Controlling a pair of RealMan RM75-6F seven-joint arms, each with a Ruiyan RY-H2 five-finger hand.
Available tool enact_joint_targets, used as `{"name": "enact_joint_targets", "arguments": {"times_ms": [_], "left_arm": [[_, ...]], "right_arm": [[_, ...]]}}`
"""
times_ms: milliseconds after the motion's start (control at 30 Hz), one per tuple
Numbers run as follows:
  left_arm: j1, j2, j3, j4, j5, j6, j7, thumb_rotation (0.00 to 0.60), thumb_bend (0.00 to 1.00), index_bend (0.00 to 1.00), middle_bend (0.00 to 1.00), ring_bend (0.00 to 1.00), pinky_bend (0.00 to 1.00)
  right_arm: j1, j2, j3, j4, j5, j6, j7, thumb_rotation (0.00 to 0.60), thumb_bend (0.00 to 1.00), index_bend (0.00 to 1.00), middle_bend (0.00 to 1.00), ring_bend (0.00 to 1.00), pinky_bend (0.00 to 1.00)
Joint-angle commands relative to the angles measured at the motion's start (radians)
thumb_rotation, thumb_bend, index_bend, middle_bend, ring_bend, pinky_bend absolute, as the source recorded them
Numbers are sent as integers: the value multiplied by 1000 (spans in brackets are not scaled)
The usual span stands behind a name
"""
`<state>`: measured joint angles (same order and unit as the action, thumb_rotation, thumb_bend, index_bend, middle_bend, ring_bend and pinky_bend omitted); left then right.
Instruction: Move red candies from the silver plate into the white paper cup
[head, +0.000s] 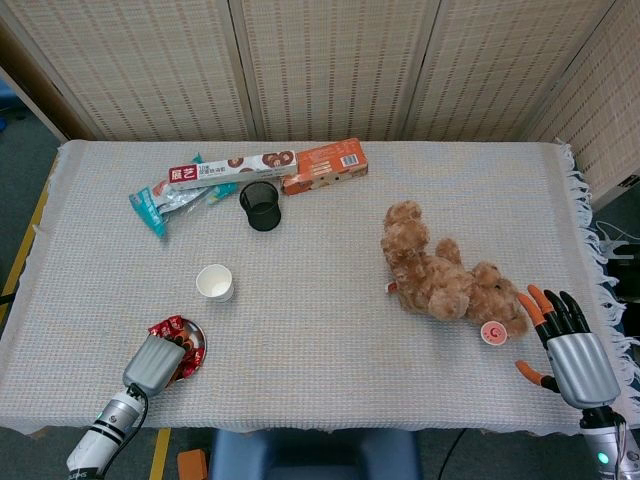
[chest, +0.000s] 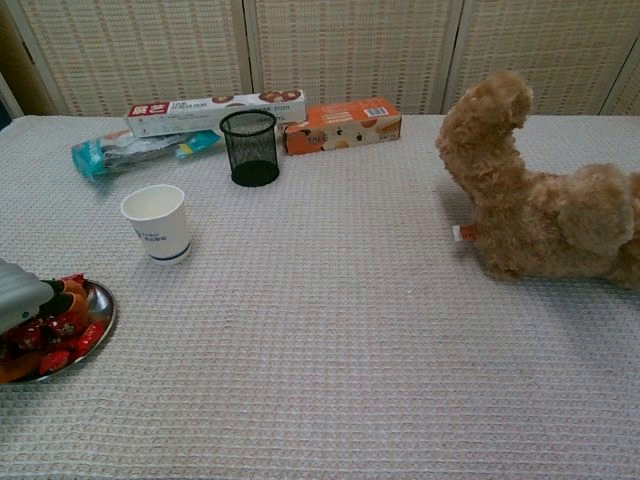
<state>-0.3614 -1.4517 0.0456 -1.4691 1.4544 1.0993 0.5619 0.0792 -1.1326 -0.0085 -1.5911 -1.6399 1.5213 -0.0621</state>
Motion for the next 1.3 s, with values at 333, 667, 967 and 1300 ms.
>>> {"name": "enact_joint_targets", "arguments": {"times_ms": [333,667,967,1300], "left_arm": [[-3,-24,1,63,55,53,-76,600,471,645,610,590,1000],[-13,-33,-9,92,77,75,-131,600,619,707,660,628,1000],[-23,-31,-22,112,105,108,-217,600,744,745,701,666,1000],[-36,-1,-44,87,117,132,-292,600,751,752,717,684,1000]], "right_arm": [[2,8,-1,-11,9,-19,-8,600,63,0,0,0,0],[3,9,2,-15,19,-31,-15,600,63,0,0,0,0],[5,8,4,-17,26,-40,-21,600,62,0,0,0,0],[5,9,3,-19,24,-42,-24,600,62,0,0,0,0]]}}
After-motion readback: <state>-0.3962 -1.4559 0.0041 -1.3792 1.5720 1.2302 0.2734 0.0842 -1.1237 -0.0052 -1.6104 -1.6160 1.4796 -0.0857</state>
